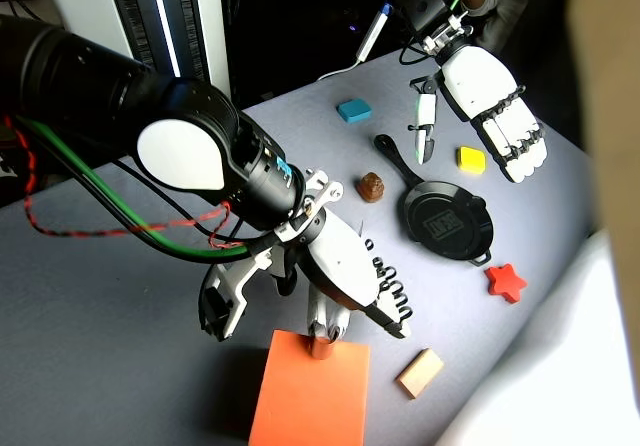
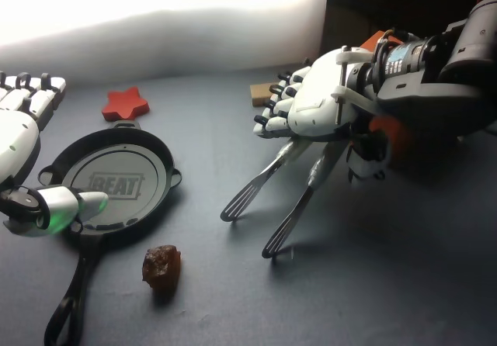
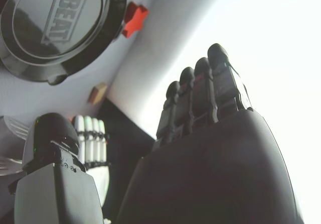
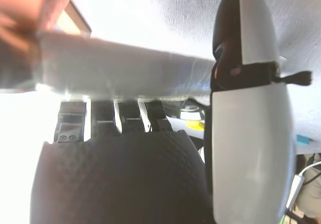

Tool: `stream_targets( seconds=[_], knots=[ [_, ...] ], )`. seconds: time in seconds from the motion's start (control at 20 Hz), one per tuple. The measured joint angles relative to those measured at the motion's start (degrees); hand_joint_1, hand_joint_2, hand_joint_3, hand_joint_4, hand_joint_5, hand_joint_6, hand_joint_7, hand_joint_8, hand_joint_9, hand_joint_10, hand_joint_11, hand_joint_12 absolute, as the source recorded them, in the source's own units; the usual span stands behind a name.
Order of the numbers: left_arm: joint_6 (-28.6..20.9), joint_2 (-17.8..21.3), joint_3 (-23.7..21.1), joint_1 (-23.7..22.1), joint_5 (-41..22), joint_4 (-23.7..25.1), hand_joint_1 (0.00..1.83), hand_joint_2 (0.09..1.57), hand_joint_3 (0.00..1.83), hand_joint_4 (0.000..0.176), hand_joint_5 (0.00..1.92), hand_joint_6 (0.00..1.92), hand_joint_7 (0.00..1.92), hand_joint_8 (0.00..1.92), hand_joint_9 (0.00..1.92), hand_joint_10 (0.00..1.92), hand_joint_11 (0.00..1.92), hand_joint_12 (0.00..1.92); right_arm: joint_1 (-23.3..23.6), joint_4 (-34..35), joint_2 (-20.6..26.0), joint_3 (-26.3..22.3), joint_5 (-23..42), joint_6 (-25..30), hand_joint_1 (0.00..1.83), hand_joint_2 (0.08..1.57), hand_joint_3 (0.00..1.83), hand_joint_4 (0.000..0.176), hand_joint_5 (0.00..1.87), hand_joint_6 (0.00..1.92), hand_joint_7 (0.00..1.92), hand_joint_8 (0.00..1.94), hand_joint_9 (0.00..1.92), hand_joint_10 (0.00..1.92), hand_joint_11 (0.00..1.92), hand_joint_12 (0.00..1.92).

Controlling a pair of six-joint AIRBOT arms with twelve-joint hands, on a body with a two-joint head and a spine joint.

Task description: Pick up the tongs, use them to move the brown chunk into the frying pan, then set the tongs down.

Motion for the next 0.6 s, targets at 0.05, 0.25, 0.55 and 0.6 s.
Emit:
stream_targets(
  seconds=[0.05, 0.25, 0.55, 0.6],
  knots=[
    [0.0, 0.0, 0.0, 0.0, 0.0, 0.0, 0.51, 1.03, 0.00, 0.000, 0.01, 0.00, 0.07, 0.00, 0.05, 0.01, 0.00, 0.30, 0.0, 0.0, 0.0, 0.2, 0.0, 0.0, 1.11, 0.89, 0.00, 0.000, 0.00, 0.00, 0.00, 0.00, 0.00, 0.00, 0.00, 0.00],
    [0.0, 0.0, 0.0, 0.1, 0.0, -0.1, 0.49, 1.03, 0.00, 0.000, 0.01, 0.00, 0.06, 0.00, 0.03, 0.00, 0.00, 0.26, -0.2, 0.0, -0.2, 0.6, 0.3, -0.3, 1.08, 0.94, 0.02, 0.000, 0.00, 0.00, 0.00, 0.00, 0.00, 0.00, 0.00, 0.00],
    [0.0, 0.0, 0.0, 0.1, 0.0, -0.1, 0.53, 1.04, 0.00, 0.000, 0.03, 0.01, 0.07, 0.01, 0.04, 0.00, 0.00, 0.30, -0.9, -0.1, -0.3, 0.6, 1.4, -0.5, 1.20, 1.01, 0.05, 0.000, 0.07, 0.03, 0.07, 0.02, 0.03, 0.01, 0.01, 0.01],
    [-0.1, 0.0, 0.0, 0.1, 0.0, -0.1, 0.53, 1.04, 0.00, 0.000, 0.02, 0.00, 0.07, 0.00, 0.04, 0.00, 0.00, 0.30, -0.9, -0.2, -0.3, 0.6, 1.5, -0.7, 1.18, 1.02, 0.05, 0.000, 0.09, 0.03, 0.08, 0.03, 0.05, 0.02, 0.02, 0.01]
  ],
)
